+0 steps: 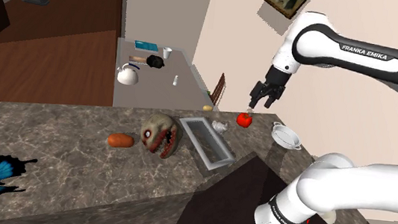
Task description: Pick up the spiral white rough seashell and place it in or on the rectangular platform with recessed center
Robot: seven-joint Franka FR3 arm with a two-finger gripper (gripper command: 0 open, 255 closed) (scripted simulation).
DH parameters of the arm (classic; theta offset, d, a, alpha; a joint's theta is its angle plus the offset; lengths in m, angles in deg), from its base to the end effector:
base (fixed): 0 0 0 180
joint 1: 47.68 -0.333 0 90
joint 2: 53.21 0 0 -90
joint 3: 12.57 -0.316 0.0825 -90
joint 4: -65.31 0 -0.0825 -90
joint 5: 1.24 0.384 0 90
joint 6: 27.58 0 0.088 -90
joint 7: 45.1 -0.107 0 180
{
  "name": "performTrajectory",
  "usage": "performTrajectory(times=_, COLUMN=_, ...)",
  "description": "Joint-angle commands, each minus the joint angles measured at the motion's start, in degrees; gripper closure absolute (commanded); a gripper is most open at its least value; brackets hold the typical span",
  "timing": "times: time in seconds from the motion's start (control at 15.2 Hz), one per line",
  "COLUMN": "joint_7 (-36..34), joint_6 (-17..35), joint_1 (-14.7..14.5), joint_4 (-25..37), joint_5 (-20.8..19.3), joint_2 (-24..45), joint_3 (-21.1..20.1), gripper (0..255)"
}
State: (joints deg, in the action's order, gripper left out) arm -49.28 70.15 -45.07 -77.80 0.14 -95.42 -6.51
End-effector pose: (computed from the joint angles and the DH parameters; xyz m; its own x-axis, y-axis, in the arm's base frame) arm 0.3201 -0.0509 0.5180 0.9788 -0.1943 -0.0649 -0.1996 -0.9757 -0.0900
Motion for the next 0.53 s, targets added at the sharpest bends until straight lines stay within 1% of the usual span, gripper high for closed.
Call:
performTrajectory(times=0.0, joint_7=1.3, joint_6=4.2, joint_1=0.7, joint_4=-2.7, joint_5=-1.1, joint_2=0.8, joint_3=1.0, gripper=0)
performTrajectory(times=0.26, joint_7=3.8, joint_6=13.0, joint_1=2.0, joint_4=-7.5, joint_5=-3.3, joint_2=3.8, joint_3=3.3, gripper=0)
performTrajectory(times=0.46, joint_7=5.7, joint_6=20.0, joint_1=3.0, joint_4=-10.1, joint_5=-4.7, joint_2=7.2, joint_3=5.2, gripper=0)
